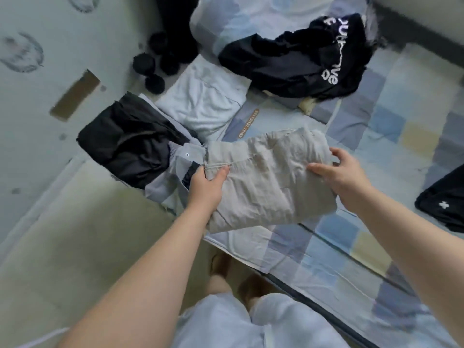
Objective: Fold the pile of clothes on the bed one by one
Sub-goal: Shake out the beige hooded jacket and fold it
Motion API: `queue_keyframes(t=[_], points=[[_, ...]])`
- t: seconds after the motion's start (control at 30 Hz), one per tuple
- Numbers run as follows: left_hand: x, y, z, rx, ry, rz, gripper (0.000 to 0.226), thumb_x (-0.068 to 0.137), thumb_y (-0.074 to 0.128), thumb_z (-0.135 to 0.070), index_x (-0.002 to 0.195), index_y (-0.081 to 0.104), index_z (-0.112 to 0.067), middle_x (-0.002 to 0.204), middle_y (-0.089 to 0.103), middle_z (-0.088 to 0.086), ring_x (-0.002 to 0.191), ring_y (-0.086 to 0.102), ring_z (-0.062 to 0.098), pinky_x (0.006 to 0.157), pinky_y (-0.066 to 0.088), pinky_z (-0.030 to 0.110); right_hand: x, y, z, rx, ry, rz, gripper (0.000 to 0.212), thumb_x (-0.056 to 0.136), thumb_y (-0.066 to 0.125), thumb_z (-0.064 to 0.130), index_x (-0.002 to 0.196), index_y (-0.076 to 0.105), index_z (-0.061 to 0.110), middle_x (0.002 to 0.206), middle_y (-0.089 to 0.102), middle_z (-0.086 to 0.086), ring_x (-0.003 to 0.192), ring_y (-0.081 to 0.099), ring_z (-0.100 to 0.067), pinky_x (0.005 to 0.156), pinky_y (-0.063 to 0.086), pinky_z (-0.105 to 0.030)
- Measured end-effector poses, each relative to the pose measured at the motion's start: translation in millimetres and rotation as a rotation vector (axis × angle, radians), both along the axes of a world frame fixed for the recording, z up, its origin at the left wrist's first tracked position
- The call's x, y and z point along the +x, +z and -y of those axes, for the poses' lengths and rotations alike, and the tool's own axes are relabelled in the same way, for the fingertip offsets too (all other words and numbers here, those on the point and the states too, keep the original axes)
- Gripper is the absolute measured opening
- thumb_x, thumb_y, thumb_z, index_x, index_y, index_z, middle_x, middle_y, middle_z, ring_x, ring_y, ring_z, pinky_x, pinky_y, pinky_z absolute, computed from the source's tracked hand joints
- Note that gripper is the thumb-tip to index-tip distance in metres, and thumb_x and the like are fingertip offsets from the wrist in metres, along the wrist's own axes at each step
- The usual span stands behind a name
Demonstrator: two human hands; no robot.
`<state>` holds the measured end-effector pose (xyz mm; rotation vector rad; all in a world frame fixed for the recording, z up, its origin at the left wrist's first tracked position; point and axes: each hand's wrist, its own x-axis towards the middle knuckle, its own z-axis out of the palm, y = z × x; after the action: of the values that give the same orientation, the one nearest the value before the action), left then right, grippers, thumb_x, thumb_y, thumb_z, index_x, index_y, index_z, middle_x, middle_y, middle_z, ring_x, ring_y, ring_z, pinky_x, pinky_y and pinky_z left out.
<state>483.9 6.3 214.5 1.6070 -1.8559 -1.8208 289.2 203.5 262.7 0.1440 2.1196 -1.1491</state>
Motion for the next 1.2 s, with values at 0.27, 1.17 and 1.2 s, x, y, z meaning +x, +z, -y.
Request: queue_keyframes(t=[0.27, 1.17, 1.2], points=[[97.5, -31.0, 58.2, 0.017, 0.463, 0.035, 0.025, 0.095, 0.067, -0.034, 0.113, 0.060, -0.017, 0.103, 0.067, -0.011, 0.098, 0.065, 0.014, 0.084, 0.050, 0.032, 33.3, -34.3, 174.0, -0.018, 0.426, -0.069, 0.050, 0.085, 0.075, 0.009, 0.123, 0.052, 0.032, 0.110, 0.069, -0.006, 0.095, 0.070, -0.025, 0.088, 0.058, -0.048], [95.0, -245.1, 61.9, -0.662, -0.212, 0.490, 0.067, 0.099, 0.019, -0.063, 0.160, 0.007, -0.037, 0.170, 0.005, -0.003, 0.156, 0.003, 0.021, 0.124, 0.005, 0.051, 120.4, -268.5, 232.4, 0.376, 1.277, -0.885, 0.064, 0.101, 0.020, 0.059, 0.159, 0.002, 0.039, 0.169, -0.005, 0.001, 0.154, -0.008, -0.033, 0.121, -0.005, -0.061], [94.4, -249.8, 61.9, -0.678, -0.210, 0.494, 0.067, 0.099, 0.019, -0.063, 0.160, 0.010, -0.037, 0.170, 0.006, -0.003, 0.156, 0.004, 0.022, 0.124, 0.006, 0.050, 119.9, -274.4, 232.4, 0.376, 1.267, -0.901, 0.064, 0.100, 0.021, 0.058, 0.159, 0.003, 0.039, 0.169, -0.004, 0.001, 0.154, -0.007, -0.033, 0.121, -0.004, -0.061]])
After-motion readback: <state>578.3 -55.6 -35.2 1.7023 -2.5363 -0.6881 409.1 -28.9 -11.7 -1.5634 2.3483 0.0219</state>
